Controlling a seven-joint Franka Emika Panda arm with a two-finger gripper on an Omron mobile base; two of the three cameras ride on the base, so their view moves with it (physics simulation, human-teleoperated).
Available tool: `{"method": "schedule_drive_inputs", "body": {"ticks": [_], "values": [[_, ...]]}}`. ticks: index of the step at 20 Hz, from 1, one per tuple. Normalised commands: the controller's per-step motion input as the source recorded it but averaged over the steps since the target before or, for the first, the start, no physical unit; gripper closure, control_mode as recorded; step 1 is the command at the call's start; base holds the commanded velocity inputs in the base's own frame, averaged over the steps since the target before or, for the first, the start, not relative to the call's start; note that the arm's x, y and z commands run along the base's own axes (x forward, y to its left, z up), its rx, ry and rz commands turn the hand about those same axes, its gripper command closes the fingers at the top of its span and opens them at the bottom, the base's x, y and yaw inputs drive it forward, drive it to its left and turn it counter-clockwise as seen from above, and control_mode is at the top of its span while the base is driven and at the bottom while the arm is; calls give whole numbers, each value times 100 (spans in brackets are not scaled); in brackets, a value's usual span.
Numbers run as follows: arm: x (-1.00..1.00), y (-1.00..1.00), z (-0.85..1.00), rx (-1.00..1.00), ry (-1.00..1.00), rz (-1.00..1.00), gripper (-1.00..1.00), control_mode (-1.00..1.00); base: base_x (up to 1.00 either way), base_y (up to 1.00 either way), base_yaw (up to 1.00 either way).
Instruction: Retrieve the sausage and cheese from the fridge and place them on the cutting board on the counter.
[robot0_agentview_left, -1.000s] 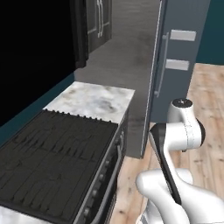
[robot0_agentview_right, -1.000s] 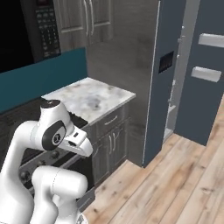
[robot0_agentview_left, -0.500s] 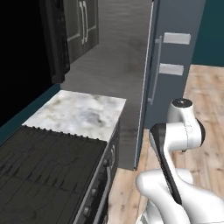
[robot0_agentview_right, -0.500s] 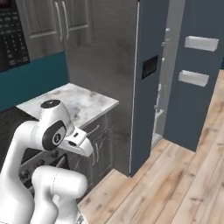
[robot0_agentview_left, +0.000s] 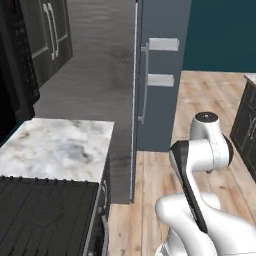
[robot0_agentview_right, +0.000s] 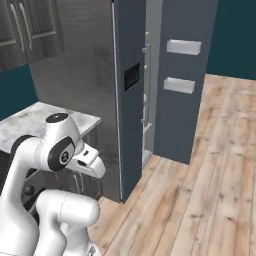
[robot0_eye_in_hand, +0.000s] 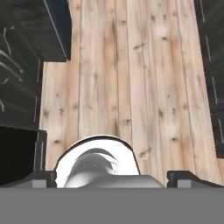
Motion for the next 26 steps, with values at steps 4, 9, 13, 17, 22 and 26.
{"method": "schedule_drive_inputs", "body": {"ticks": [4, 9, 13, 17, 22, 26], "values": [[0, 0, 0, 0, 0, 0, -100, 100, 69, -35, -3], [0, 0, 0, 0, 0, 0, -100, 100, 77, -41, 0], [0, 0, 0, 0, 0, 0, -100, 100, 73, -43, 0], [0, 0, 0, 0, 0, 0, -100, 100, 71, -46, 0], [0, 0, 0, 0, 0, 0, -100, 100, 69, -49, 0], [0, 0, 0, 0, 0, 0, -100, 100, 59, -54, 3]]}}
